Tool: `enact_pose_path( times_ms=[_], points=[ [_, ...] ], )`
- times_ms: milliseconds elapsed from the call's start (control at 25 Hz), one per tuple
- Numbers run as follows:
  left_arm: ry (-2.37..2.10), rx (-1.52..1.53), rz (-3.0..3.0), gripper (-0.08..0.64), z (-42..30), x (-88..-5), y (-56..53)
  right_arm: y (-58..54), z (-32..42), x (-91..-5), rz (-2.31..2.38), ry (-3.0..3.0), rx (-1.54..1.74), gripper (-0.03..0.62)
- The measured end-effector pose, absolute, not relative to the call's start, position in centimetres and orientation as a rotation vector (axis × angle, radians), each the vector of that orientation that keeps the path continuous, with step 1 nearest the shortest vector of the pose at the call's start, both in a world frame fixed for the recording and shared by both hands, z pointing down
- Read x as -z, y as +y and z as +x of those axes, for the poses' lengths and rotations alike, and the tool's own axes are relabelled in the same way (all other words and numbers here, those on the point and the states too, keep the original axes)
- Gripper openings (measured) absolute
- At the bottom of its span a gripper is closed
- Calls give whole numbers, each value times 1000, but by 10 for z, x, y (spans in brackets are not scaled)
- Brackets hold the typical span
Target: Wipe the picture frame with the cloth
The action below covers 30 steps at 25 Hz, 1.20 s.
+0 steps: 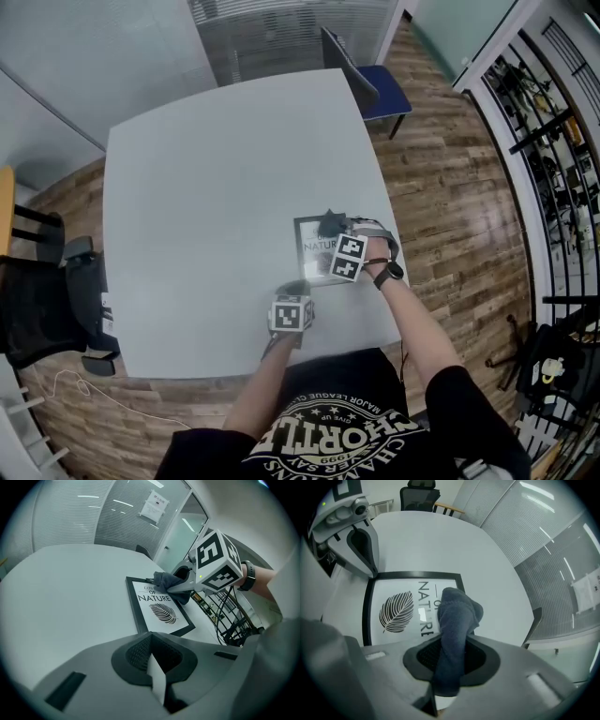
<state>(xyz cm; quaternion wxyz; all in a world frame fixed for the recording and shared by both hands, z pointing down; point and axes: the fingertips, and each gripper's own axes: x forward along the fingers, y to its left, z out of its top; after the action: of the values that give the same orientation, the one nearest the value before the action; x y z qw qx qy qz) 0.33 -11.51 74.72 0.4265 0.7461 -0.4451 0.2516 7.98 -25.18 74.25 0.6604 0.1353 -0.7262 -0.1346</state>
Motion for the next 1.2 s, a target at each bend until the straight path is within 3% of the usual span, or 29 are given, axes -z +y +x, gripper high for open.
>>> enact_pose_path(
  times_ms=[520, 1200],
  points=[
    [-1111, -609, 1852, 5, 3, -747, -116, -219, -37, -736, 155, -1786, 415, 78],
    [-1110, -596, 1854, 5, 0, -747, -115, -233, 78, -747, 283, -1632, 333, 78]
  ],
)
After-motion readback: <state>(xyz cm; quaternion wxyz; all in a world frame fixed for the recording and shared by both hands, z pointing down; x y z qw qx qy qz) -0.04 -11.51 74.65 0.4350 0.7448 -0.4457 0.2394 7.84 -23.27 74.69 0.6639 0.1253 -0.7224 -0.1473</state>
